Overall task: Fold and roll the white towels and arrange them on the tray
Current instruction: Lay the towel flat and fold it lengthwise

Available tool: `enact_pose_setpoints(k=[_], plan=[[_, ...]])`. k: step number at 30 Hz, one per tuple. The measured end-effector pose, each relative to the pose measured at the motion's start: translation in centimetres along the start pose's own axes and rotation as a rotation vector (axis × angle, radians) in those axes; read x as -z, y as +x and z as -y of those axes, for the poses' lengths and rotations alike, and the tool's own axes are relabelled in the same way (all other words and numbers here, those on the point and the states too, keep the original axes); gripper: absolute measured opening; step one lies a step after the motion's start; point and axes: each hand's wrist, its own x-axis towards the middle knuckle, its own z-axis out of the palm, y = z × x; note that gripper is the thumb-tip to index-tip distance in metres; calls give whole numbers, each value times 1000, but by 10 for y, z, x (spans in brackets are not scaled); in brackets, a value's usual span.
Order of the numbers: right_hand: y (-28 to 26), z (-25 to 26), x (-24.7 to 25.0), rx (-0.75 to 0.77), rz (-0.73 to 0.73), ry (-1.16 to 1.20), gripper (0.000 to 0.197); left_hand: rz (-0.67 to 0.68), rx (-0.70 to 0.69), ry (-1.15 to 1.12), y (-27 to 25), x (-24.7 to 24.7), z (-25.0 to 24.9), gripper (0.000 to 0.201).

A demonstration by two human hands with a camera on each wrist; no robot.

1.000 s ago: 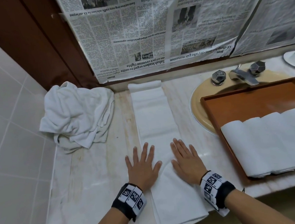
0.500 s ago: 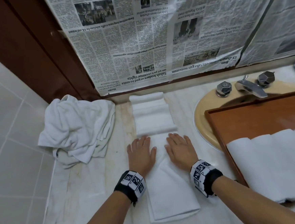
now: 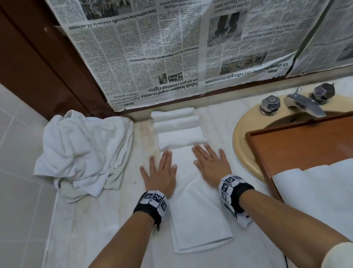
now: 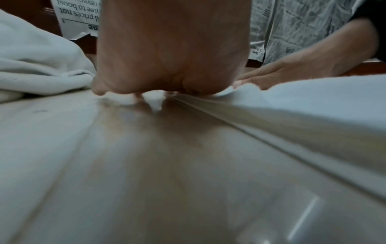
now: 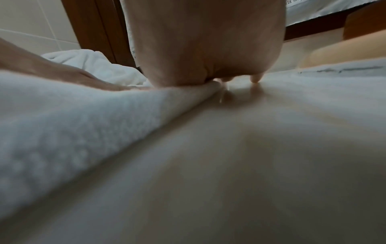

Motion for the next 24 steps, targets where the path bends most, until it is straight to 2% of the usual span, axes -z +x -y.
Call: enact_pose_setpoints(k=[3,5,7,8,10,12,14,17,20,22,24], plan=[[-8,8,-1,-55,-59,44,52,-26,2,-78,-12,0,-7,56],[-25,19,-9,7,-70,71,57,-42,-50,-102,-30,-7,-13,55],[-47,26,-18,97,-17,39,68,-17,-90,-62,-47,-18,-16,53],[-55,25,-22,105,0,15,66,-12,-85,-46,-53,-22,-13,53],[-64,13,-25,39,4,11,56,-16,-44,-41,-60,-25,-4,53],[-77,0,-24,-74,28,24,55,-10,8,-65,-67,-25,7,53],[-91,-5,-24,-100,33,26,55,-34,28,-89,-80,-24,10,53],[-114,12,-26,38,-70,80,56,-80,-89,-99,-105,-29,-4,54],[-138,32,-43,132,-14,24,64,-24,-179,-6,-123,-43,-12,53],[-150,29,-53,110,33,-11,73,8,-123,28,-129,-48,-2,54],[-162,15,-55,82,51,-32,74,9,-45,42,-134,-46,13,55]])
